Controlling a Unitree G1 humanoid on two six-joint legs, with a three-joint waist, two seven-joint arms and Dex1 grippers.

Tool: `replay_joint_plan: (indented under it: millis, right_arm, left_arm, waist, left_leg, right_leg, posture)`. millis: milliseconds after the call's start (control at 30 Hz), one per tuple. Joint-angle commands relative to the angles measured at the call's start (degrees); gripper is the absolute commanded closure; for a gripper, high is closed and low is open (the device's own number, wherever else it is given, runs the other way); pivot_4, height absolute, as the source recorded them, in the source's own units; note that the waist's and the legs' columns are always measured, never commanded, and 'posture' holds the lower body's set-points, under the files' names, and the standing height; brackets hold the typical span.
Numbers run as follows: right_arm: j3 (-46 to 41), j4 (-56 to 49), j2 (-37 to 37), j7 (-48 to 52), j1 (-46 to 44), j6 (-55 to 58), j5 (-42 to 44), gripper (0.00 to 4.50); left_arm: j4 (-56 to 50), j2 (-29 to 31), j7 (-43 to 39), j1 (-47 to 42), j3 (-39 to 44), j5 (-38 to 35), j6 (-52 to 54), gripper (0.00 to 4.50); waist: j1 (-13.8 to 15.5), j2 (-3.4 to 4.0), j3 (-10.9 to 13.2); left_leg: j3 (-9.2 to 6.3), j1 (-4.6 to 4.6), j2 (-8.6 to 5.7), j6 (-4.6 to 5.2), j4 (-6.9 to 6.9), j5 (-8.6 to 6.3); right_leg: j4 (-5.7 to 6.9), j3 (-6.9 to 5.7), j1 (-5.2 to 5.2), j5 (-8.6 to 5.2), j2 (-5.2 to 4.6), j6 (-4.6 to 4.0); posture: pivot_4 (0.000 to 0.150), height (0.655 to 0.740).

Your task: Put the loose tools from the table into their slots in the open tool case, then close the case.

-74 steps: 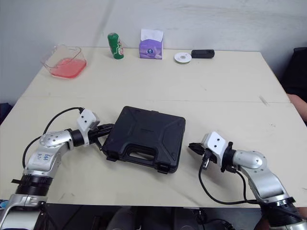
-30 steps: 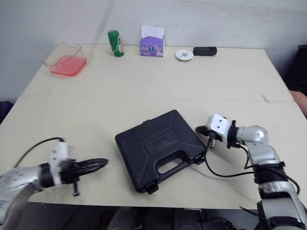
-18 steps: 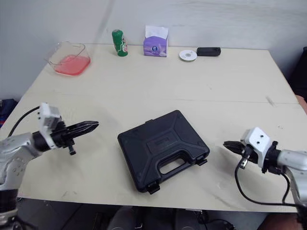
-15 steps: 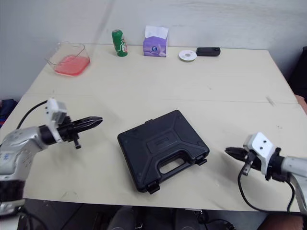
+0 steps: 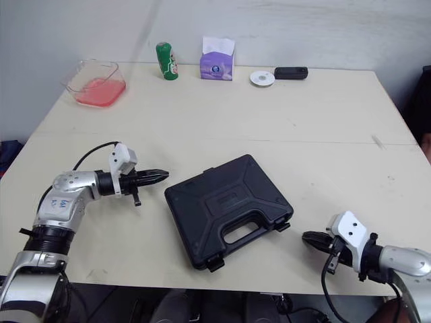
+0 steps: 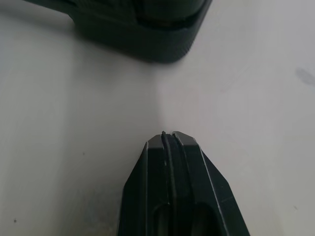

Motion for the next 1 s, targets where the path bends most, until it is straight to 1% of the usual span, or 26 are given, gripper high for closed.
replay_joint_plan:
  millis: [33,400,533,633,800,1000]
  right_arm:
    - [4.20,-0.58,1.84,-0.42,-1.15,-1.44,-1.28,4.42]
    - [8.51,-0.72,2.60,0.89,-4.35,1.27,0.93,4.42]
    - [10.52,0.66,3.77,-0.47,-7.91,-0.93,-1.44,4.42]
    - [12.11,2.28,4.28,-0.21,-9.91,-3.14,-2.92,4.42]
    - [14.08,5.13,5.40,-0.12,-14.72,-5.33,-4.17,4.42]
    - [15.76,8.80,5.61,0.58,-18.95,-7.72,-5.69,4.42]
  left_arm:
    - [-1.61,-0.65,-0.90,0.20,-0.13,0.37,-1.36,4.50]
    - [-2.22,-1.89,-0.59,0.78,-0.36,1.46,-1.85,4.50]
    - [-0.75,-2.75,-0.30,0.81,-1.59,3.20,-3.77,4.50]
    - [-1.24,-3.65,-0.05,1.75,-1.45,2.76,-2.74,4.50]
    - [-5.31,-1.79,-2.02,6.49,-1.83,2.37,-0.39,4.50]
    - [-11.09,-0.93,-0.41,11.24,0.53,0.82,2.17,4.50]
  waist:
    - [-0.14,-0.10,-0.06]
    - [-0.07,-0.15,-0.10]
    - [-0.16,-0.16,-0.10]
    - [-0.22,-0.16,-0.10]
    - [-1.37,-0.16,-0.10]
    - [-1.42,-0.16,-0.11]
  left_leg:
    - [-0.01,0.01,0.02,-0.01,-0.01,0.00]
    - [-0.05,0.01,0.02,-0.01,0.00,0.00]
    - [-0.04,0.01,0.02,-0.01,0.01,0.00]
    - [-0.04,0.01,0.02,0.00,0.03,0.00]
    - [-0.01,0.05,0.05,-0.01,0.03,0.00]
    - [0.00,0.14,0.03,0.05,0.03,-0.02]
  right_leg:
    - [0.00,0.02,0.00,0.00,0.02,0.00]
    - [0.02,0.08,0.00,0.00,0.00,-0.01]
    - [0.03,0.07,0.01,0.00,0.00,-0.01]
    - [0.06,0.05,0.00,0.00,0.01,-0.01]
    - [0.13,0.07,0.00,0.00,0.02,-0.01]
    - [0.21,0.17,0.03,0.00,-0.05,-0.03]
  posture:
    - [0.150,0.7400]
    - [0.150,0.7400]
    - [0.150,0.7400]
    - [0.150,0.7400]
    - [0.150,0.7400]
    - [0.150,0.7400]
